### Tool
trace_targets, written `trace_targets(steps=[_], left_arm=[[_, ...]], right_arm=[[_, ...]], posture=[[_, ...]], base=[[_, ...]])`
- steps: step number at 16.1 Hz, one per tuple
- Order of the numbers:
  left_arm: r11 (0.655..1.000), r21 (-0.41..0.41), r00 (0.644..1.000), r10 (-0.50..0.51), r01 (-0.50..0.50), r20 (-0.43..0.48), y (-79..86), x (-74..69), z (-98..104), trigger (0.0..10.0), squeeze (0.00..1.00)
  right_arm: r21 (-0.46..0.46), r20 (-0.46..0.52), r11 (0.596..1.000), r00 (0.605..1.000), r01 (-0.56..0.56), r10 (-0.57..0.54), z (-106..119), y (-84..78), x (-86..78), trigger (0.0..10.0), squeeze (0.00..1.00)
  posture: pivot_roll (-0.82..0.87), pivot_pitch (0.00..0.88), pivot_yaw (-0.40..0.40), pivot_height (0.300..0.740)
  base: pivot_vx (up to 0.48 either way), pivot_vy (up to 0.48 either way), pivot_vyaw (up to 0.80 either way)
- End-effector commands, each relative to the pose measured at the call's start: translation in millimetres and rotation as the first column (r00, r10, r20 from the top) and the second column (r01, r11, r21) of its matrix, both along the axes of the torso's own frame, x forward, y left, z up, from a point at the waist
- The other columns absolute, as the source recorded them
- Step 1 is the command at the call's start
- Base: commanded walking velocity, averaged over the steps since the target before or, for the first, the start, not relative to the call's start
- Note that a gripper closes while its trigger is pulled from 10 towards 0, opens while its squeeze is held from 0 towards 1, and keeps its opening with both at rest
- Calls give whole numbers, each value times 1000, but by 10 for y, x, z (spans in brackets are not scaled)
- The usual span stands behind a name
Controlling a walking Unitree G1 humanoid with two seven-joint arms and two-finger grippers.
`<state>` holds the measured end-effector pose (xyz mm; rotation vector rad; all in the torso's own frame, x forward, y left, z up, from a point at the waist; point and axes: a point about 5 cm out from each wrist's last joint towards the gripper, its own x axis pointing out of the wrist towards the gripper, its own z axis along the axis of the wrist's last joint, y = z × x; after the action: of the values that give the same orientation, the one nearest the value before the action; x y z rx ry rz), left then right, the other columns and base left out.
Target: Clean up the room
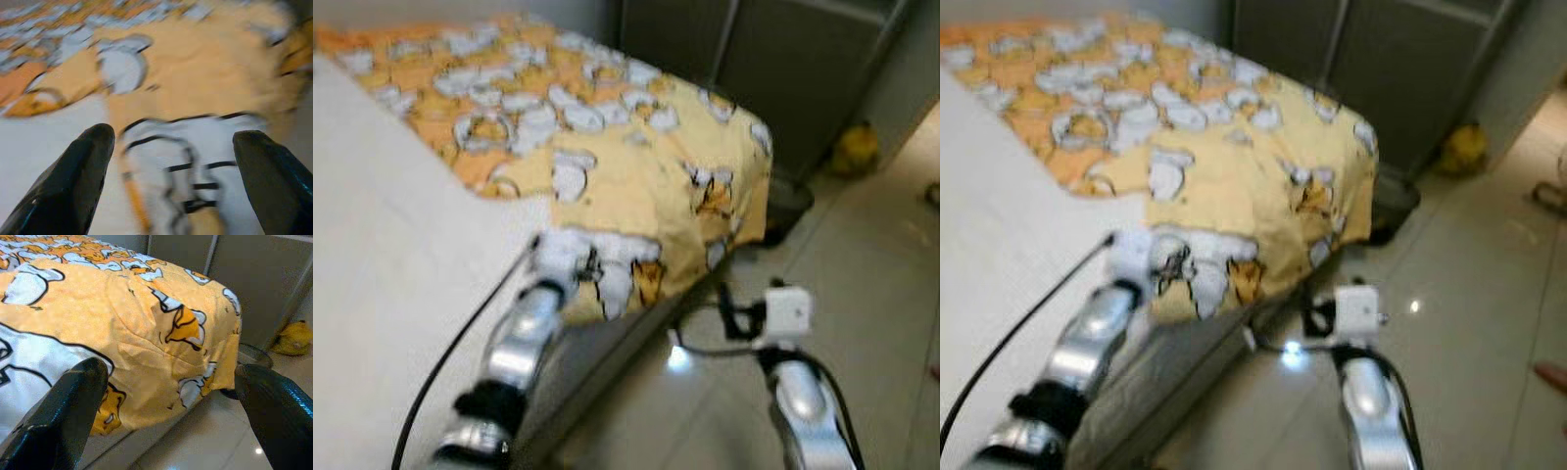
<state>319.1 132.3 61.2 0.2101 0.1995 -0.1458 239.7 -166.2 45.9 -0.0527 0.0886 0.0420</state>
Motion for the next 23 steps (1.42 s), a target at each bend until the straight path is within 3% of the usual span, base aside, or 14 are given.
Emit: trace_targets(steps=[1,3,4,6,8,11,13,14,16,17,19,21,23], left_arm=[[999,30,999,38,-37,-16,-73,74,11,10000,0],[998,32,989,63,-59,-137,-70,138,-120,10000,0],[998,32,989,63,-59,-137,-70,138,-120,10000,0],[993,-104,960,25,-56,-278,-219,72,-297,10000,0],[997,-46,952,48,-65,-303,-265,54,-343,10000,0],[961,21,954,275,-275,-120,-140,174,-154,10000,0],[956,-33,956,289,-291,-48,-154,190,-76,10000,0],[967,-97,970,240,-237,24,-233,59,-95,10000,0],[972,-113,978,210,-208,11,-303,-112,-204,10000,0],[968,-107,973,227,-229,-32,-328,-296,-351,10000,0],[924,-40,924,380,-381,-43,-145,-434,-489,10000,0],[882,-49,882,470,-468,46,57,-395,-340,10000,0],[868,-78,860,497,-490,118,117,-387,-163,10000,0]], right_arm=[[-30,-12,999,1000,28,-28,0,-144,-62,10000,0],[-38,-28,999,999,-38,37,33,-107,-231,10000,0],[-38,-28,999,999,-38,37,33,-107,-231,10000,0],[-59,-94,989,987,-137,131,15,-120,-533,10000,0],[-71,-134,988,983,-137,126,-16,-199,-644,10000,0],[-99,-164,985,978,-144,127,60,-283,-815,10000,0],[-105,-177,984,977,-142,122,65,-310,-866,10000,0],[-104,-202,983,971,-153,130,74,-299,-965,10000,0],[-97,-218,982,966,-162,138,69,-284,-1005,10000,0],[-88,-235,981,960,-176,151,49,-261,-1024,10000,0],[-54,-247,972,946,-227,208,52,-195,-1006,10000,0],[-51,-262,962,933,-269,247,60,-179,-1004,10000,0],[-58,-269,959,930,-276,251,60,-201,-1012,10000,0]], posture=[[-79,43,-67,722],[-116,94,-92,722],[-116,94,-92,722],[-182,161,-136,722],[-213,184,-153,722],[-265,214,-161,722],[-273,224,-161,722],[-268,240,-163,722],[-260,242,-165,722],[-240,248,-171,722],[-217,254,-185,722],[-212,255,-194,722],[-212,253,-195,722]], base=[[480,0,0],[240,0,0],[0,0,0],[0,0,0],[0,0,0],[0,0,0],[0,0,0],[0,0,0],[0,0,0],[0,0,0],[0,0,0],[0,0,0],[0,0,0]])
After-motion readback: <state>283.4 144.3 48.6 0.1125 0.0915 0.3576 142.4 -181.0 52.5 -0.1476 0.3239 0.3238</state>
